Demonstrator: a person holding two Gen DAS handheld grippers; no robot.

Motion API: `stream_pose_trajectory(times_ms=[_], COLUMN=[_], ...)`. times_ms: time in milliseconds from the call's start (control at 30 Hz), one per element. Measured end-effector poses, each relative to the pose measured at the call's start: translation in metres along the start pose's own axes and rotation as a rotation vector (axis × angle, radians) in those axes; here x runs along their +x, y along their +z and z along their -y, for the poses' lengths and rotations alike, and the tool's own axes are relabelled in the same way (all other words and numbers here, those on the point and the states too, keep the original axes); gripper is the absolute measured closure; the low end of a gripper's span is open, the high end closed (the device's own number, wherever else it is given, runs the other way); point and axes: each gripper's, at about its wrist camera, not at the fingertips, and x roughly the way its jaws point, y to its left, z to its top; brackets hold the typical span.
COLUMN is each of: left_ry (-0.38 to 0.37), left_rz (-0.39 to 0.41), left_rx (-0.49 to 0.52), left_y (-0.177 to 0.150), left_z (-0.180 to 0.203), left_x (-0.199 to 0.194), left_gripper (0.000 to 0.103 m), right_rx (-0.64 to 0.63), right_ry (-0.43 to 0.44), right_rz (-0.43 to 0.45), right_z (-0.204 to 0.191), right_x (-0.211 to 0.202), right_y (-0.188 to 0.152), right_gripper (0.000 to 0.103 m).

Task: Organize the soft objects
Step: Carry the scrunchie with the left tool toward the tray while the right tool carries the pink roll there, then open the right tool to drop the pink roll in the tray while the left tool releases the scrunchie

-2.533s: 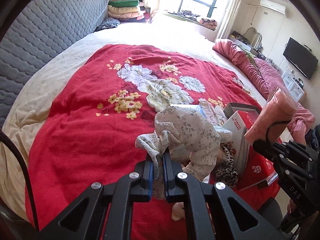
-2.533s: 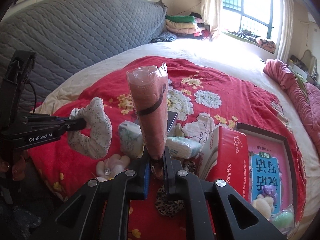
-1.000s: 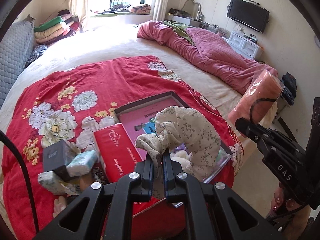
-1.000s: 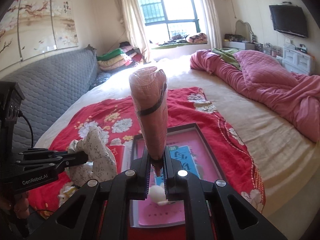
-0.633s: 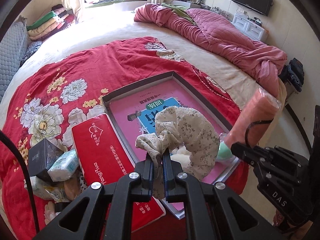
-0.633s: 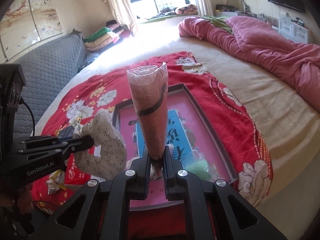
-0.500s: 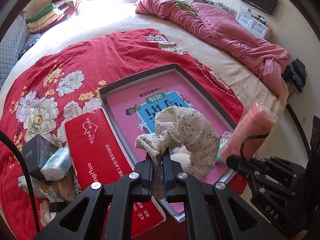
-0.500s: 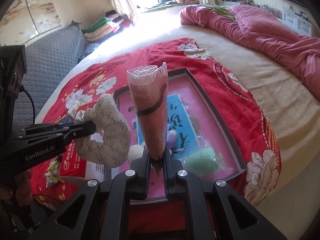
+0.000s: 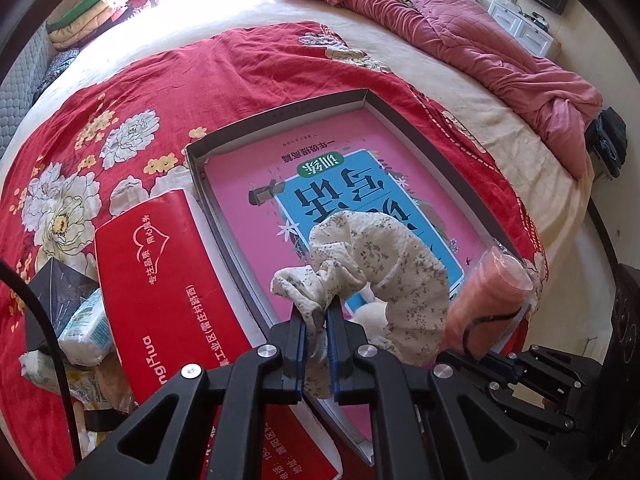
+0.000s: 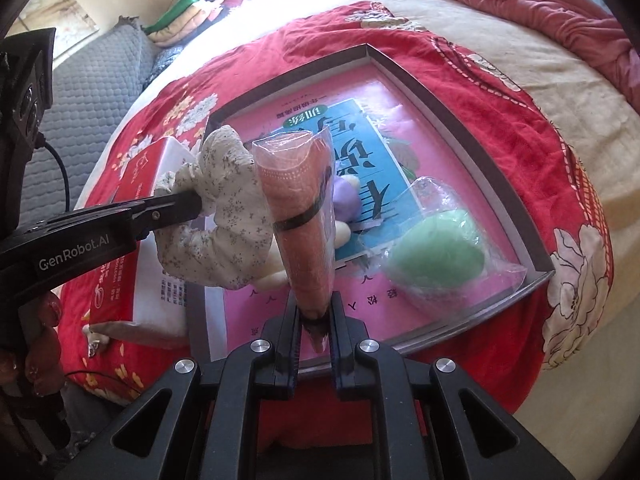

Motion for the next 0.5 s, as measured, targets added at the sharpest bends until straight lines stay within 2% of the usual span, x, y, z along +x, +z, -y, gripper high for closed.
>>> stream_pose_trajectory(times_ms=[133,367,500], left_ry=[-0.006,-0.016,-0.018], left_rz=[-0.004,-0.006,-0.004], left_rx=[-0.004,-0.004,-0.008], left_y=[0.0006,0.0025,0.0022], left_z=[-0.0006,0.0008,-0.0006], left_x=[0.0035,0.0073,0.0080], left_gripper=[0.093,0.093,0.093], right_rx=[0.007,0.021,0.026], right_ry=[-0.001,0.002,-0.008], right_rz=[0.010,0.026,0.046], right_z=[0.0017,0.0049,0.0058], right_x=[-0.0005,-0.0051,-0.0095], right_y=[0.0014,0.0031,0.0049], right_gripper=[0.087,0.072,0.070])
